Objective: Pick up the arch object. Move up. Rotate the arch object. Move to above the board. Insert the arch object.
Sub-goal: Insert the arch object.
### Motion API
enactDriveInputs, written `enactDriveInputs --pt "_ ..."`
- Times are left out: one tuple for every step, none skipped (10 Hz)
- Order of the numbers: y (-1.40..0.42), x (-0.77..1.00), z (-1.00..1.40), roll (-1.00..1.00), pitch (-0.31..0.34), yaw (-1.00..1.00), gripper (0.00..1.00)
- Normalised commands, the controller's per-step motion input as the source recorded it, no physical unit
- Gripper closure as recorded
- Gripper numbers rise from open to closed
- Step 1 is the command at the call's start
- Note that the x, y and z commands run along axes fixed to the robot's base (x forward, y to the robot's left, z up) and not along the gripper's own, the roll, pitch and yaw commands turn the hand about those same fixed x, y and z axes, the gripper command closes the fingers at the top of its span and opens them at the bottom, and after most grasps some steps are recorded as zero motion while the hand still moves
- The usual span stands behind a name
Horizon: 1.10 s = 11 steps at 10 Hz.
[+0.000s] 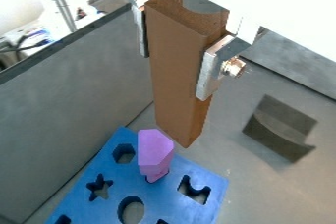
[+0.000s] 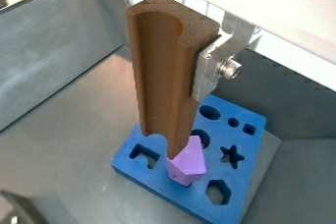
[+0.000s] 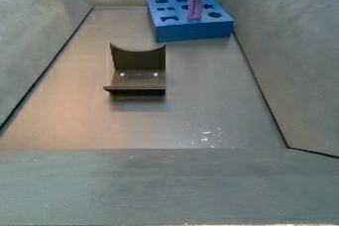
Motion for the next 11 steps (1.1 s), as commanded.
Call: enactDriveInputs --pt "0.00 -0.23 0.00 0.00 -0.019 -0.06 1.00" --pt "0.00 0.00 -0.03 0.00 0.000 0.00 1.00" --pt "0.00 0.50 -0.35 -0.10 0.000 -0.17 1.00" --pt "0.00 0.80 -0.52 -0.11 0.000 -0.06 1.00" --pt "0.00 1.00 -0.45 -0.10 0.000 0.00 1.00" --pt "0.01 1.00 -0.41 -0.12 0.000 0.00 1.00" --pt "0.01 1.00 -0.41 -0.13 0.000 0.00 1.00" --pt "0.07 1.00 -0.42 -0.14 0.000 0.00 1.00" --pt "0.16 0.82 -0.58 -0.23 -0.003 0.20 1.00" --pt "0.23 0.64 -0.66 -0.24 -0.043 0.33 1.00" --pt "0.13 0.45 -0.72 -0.20 -0.079 0.58 1.00"
